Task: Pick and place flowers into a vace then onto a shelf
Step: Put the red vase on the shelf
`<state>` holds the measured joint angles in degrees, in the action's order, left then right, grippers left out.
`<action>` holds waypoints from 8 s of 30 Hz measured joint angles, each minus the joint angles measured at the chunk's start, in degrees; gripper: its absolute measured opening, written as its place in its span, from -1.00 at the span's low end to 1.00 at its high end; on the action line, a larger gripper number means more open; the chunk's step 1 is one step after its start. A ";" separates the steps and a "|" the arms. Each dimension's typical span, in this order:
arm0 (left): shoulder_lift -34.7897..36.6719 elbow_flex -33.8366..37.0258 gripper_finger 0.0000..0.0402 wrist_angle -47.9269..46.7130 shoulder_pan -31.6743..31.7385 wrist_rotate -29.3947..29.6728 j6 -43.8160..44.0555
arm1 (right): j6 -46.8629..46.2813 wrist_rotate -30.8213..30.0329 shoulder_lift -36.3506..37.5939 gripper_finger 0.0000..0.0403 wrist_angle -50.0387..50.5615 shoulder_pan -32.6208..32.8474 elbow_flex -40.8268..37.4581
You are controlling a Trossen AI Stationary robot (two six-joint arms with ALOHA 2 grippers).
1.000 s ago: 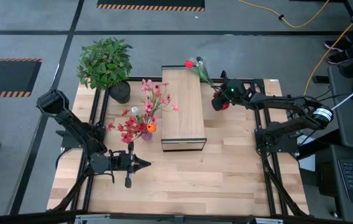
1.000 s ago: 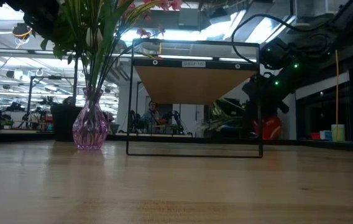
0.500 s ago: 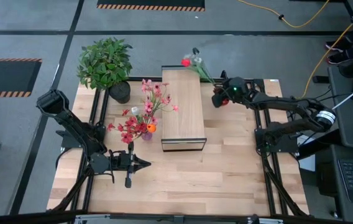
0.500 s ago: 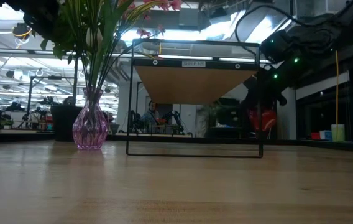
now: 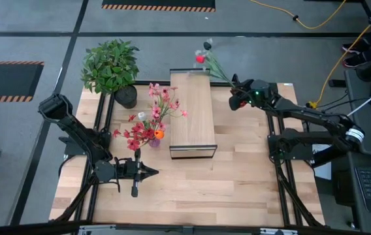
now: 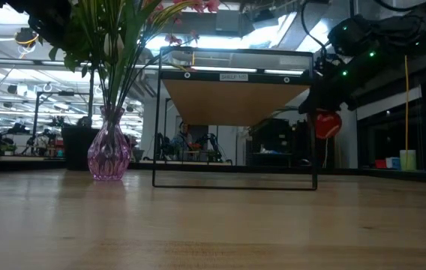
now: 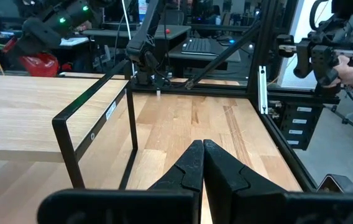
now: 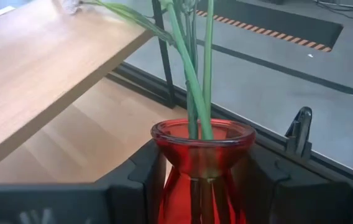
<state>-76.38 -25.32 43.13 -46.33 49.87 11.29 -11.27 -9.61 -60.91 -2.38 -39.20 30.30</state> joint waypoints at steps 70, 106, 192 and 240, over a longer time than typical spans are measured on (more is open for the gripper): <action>0.00 0.00 -0.97 -0.02 -0.06 0.00 0.00 | 6.22 0.04 31.15 -0.28 2.28 24.99 0.00; 0.00 -0.02 -0.97 -0.02 -0.06 -0.02 0.02 | 12.96 6.27 26.12 -0.28 -48.13 31.65 -19.39; 0.00 -0.02 -0.97 -1.55 -0.06 0.01 -0.04 | 5.60 17.15 -46.42 -0.28 -76.19 7.43 17.03; 0.00 -0.02 -0.97 -3.70 -0.06 0.00 -0.04 | 11.49 12.17 -49.56 -0.28 -72.70 7.43 18.95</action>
<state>-76.38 -25.34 39.43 -46.39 49.87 11.25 0.23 2.57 -110.48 -75.08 -31.77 49.25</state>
